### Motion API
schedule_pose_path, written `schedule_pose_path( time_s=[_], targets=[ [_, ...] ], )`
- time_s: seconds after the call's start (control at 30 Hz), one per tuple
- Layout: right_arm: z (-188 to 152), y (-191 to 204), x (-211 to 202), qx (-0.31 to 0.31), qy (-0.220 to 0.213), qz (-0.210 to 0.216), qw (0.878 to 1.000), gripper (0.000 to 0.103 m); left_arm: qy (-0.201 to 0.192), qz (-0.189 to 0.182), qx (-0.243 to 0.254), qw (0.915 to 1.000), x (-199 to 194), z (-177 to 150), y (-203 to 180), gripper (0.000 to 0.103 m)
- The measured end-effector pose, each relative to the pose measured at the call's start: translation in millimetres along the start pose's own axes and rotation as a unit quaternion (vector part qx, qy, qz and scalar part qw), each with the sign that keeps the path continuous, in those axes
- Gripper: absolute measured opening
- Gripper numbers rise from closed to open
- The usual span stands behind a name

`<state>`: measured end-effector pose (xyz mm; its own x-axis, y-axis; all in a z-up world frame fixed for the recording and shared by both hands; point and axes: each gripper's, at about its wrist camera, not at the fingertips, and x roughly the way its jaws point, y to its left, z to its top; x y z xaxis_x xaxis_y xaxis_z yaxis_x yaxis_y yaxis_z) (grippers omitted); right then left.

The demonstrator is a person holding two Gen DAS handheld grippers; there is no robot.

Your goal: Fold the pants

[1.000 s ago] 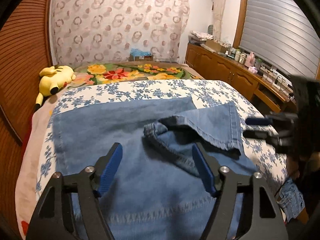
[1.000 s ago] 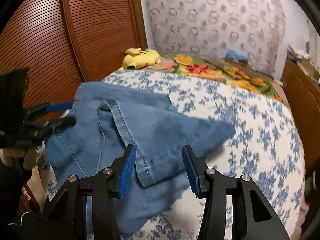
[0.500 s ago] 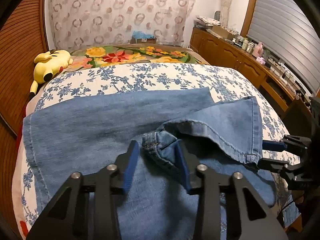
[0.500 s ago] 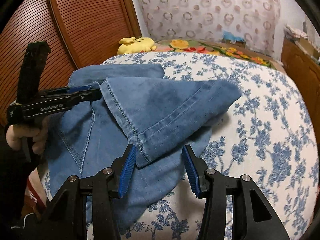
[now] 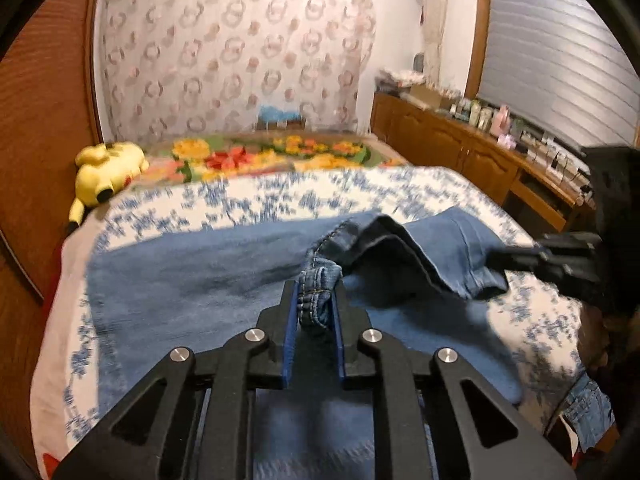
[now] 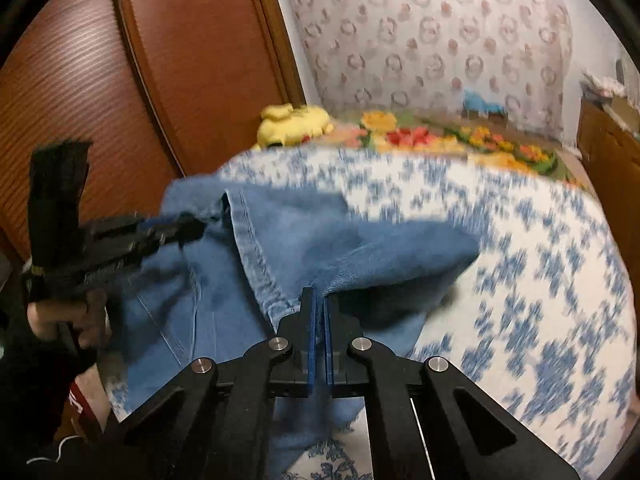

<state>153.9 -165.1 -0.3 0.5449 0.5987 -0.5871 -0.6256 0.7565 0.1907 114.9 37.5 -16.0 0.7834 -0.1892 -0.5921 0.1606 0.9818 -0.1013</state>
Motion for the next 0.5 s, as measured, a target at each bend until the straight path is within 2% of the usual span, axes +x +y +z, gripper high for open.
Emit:
schedule_pose_path(
  time_s=[0.1, 0.3, 0.4, 0.5],
  targets=[
    [17, 4, -12, -0.016, -0.019, 0.005, 1.0, 0.002, -0.032, -0.004, -0.008, 0.9995, -33, 1, 0, 0.016],
    [52, 31, -24, -0.065, -0.052, 0.022, 0.996, 0.002, -0.07, -0.003, -0.035, 0.997, -82, -6, 9, 0.016],
    [61, 45, -17, -0.082, -0.051, 0.019, 0.995, 0.002, -0.073, -0.002, -0.037, 0.9966, -98, -12, 11, 0.016],
    [67, 58, -12, -0.086, -0.055, 0.038, 0.994, 0.002, -0.075, 0.001, -0.035, 0.9966, -110, -20, 11, 0.016]
  ],
)
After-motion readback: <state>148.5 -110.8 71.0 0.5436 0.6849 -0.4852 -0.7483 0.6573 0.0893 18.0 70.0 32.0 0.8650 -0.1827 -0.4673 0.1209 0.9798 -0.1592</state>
